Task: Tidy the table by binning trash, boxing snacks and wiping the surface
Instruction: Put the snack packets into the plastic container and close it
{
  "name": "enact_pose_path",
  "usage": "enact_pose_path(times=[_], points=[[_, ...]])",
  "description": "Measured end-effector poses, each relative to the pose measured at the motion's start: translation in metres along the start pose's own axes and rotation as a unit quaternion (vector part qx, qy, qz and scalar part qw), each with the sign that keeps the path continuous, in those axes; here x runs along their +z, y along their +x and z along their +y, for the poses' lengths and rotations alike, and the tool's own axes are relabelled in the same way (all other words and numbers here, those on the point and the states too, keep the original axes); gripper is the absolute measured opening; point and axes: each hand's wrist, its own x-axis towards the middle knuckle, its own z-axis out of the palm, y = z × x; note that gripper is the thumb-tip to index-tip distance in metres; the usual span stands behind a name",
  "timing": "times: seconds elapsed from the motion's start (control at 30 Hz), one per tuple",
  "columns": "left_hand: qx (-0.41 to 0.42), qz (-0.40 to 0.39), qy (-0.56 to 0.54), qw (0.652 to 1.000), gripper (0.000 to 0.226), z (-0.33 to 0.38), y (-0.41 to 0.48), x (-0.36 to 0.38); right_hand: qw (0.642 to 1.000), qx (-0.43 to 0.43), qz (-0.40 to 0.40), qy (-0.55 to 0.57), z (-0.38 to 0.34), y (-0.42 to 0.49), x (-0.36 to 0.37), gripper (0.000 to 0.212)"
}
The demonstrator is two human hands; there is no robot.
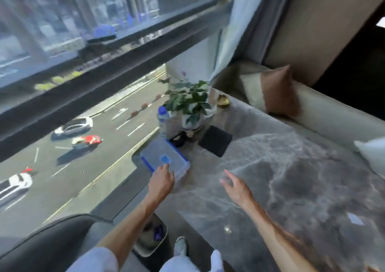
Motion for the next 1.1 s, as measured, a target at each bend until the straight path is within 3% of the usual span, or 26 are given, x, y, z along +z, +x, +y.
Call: enact_pose_path(times=[0.2,0.33,0.4,0.5,0.6,0.73,0.8,0.93,1.1], points=[[-0.107,0.089,-0.165,0.976,0.03,-0.081,0.057,-0.02,0.998,-0.013,-0.063,0.014,-0.115,0.11,0.065,0.051],[-0.199,0.019,-0.241,0.95,0.036,-0.108,0.088,-0.001,0.996,0.019,-0.087,0.014,-0.144,0.164,0.1,0.043],[-0.222,-0.037,-0.34,0.913,0.033,-0.11,0.095,0.009,0.993,0.053,-0.1,0.023,-0.148,0.178,0.11,0.044],[-0.256,-0.146,-0.51,0.808,0.034,-0.105,0.099,0.016,0.987,0.093,-0.126,0.035,-0.146,0.185,0.119,0.044],[-0.262,-0.15,-0.571,0.763,0.037,-0.103,0.1,0.026,0.985,0.102,-0.115,0.083,-0.132,0.18,0.122,0.036],[-0.271,-0.136,-0.561,0.77,0.036,-0.089,0.088,0.031,0.975,0.143,-0.076,0.151,-0.102,0.154,0.106,0.022],[-0.251,-0.159,-0.571,0.765,0.032,-0.074,0.079,0.039,0.963,0.166,-0.02,0.211,-0.074,0.129,0.092,0.026],[-0.195,-0.227,-0.579,0.758,0.025,-0.025,0.056,0.065,0.903,0.224,0.048,0.364,-0.008,0.055,0.058,0.033],[-0.098,-0.281,-0.452,0.841,0.017,0.056,0.014,0.121,0.812,0.295,0.157,0.479,0.073,-0.037,0.037,0.027]])
